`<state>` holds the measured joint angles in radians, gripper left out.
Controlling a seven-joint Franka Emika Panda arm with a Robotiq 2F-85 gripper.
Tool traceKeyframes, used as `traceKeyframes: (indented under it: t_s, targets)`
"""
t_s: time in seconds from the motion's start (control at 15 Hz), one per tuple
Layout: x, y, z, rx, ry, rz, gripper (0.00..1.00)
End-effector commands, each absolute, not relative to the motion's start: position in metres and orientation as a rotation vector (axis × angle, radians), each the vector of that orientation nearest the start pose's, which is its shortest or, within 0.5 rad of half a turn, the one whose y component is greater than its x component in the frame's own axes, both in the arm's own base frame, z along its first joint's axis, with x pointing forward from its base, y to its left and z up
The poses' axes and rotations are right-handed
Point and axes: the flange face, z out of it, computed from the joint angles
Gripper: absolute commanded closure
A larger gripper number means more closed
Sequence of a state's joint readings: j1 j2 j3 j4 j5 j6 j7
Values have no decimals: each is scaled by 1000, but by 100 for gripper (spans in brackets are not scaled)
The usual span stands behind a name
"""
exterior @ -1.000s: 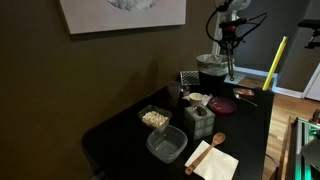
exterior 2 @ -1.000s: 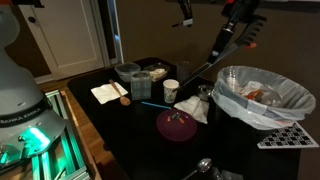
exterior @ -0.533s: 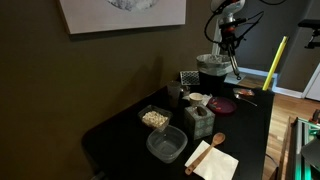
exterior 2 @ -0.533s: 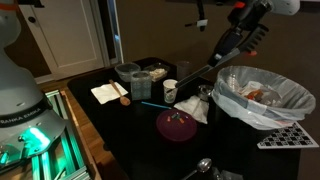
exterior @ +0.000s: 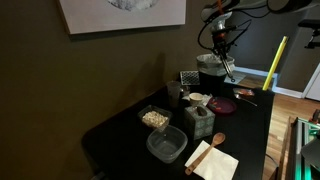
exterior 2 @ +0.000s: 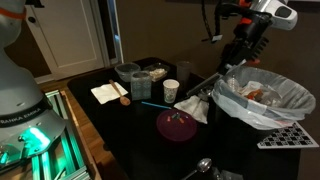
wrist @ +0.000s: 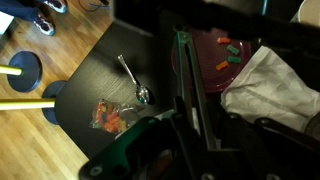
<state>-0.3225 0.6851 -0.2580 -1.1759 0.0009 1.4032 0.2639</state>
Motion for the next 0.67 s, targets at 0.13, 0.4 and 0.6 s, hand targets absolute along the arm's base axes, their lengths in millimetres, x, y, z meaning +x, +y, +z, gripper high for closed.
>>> traceKeyframes:
  t_s: [0.13,0.4,0.6]
  targets:
    - [604,-341,366,-2895,1043,924,93]
    - [599,-352,352,-2857,973,1076,93]
    - [598,-360,339,-2839,980,1119,93]
